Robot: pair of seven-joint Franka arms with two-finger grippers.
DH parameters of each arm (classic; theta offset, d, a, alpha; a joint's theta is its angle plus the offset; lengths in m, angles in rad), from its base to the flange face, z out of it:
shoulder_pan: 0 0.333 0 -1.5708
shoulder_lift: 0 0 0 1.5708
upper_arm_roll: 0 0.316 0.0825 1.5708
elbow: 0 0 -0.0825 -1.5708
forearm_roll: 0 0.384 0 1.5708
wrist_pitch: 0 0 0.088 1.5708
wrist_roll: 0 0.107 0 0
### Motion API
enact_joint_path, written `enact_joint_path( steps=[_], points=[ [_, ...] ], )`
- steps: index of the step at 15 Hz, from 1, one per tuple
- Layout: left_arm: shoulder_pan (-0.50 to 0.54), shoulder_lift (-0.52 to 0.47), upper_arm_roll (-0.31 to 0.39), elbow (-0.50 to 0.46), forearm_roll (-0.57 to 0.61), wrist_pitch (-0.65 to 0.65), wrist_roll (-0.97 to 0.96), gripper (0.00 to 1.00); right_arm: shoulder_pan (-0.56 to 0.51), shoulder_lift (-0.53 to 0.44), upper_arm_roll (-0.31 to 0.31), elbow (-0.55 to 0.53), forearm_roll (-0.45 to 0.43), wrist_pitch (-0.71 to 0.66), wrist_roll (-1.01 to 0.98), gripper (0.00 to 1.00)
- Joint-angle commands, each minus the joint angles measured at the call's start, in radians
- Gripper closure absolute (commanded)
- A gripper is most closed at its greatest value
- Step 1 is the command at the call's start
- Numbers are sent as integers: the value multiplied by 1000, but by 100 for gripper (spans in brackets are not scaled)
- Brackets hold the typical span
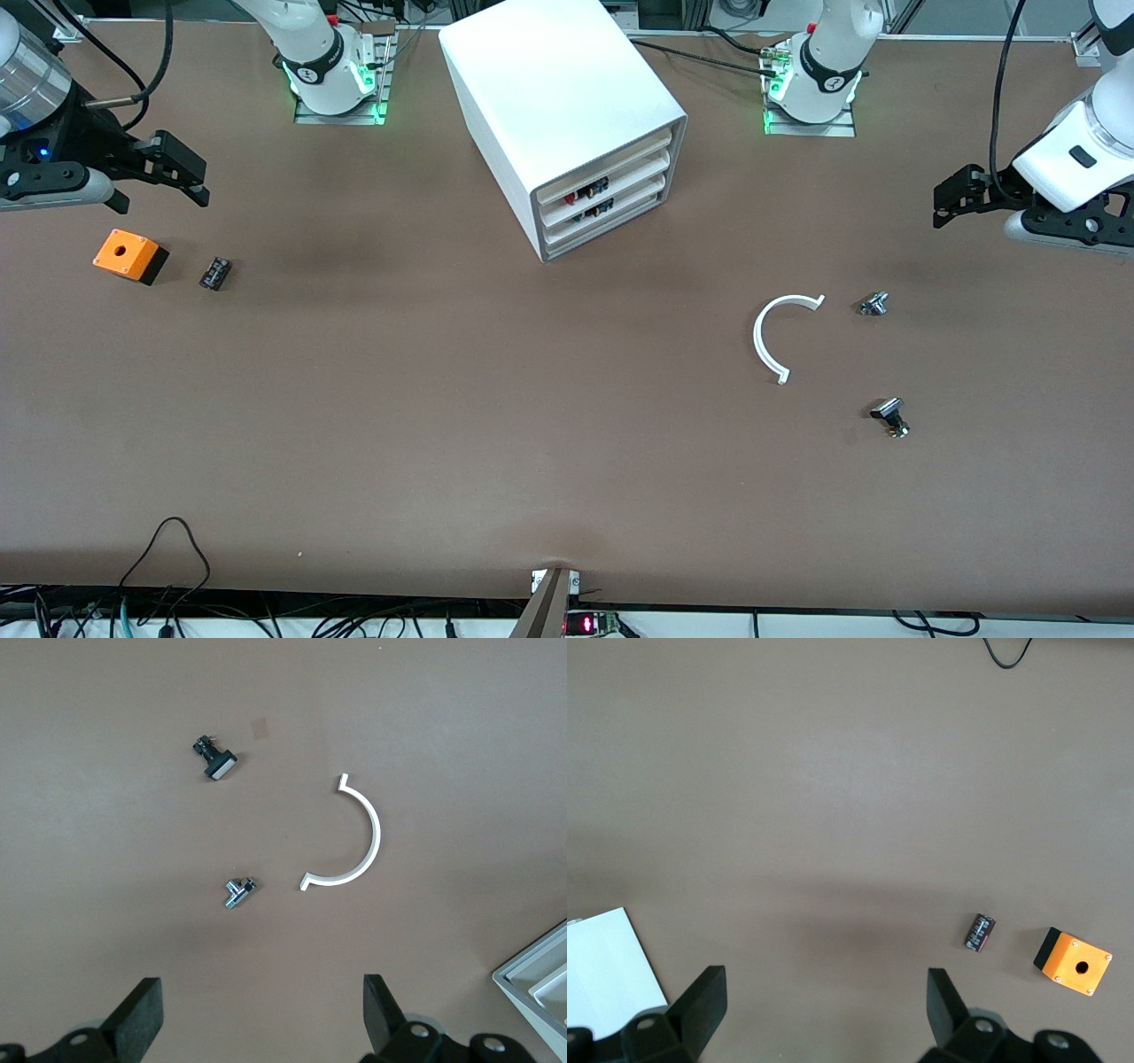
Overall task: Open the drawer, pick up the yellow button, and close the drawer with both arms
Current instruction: 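Move both grippers from rest toward the white drawer cabinet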
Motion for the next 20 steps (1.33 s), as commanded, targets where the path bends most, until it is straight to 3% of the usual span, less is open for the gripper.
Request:
enact_joint_path(
  steps=[1, 7, 12, 17, 20],
  points=[
    [-1, -10, -5, 9, 16, -21, -9, 1, -13, -10, 7, 1, 19, -10, -6, 0],
    [0, -12, -3, 9, 16, -29, -2, 1, -17, 1, -11, -9, 16, -37, 2, 0],
    [-1, -7, -5, 18, 4, -36, -7, 1, -8, 97, -9, -16, 16, -82, -15, 0],
    [-50, 39, -8, 34, -189, -345, 5, 1, 3, 217, -6, 4, 59, 70, 120, 0],
    [-86, 72, -8, 34, -292, -397, 7, 1, 26, 287, -6, 11, 90, 128, 230, 0]
  ],
)
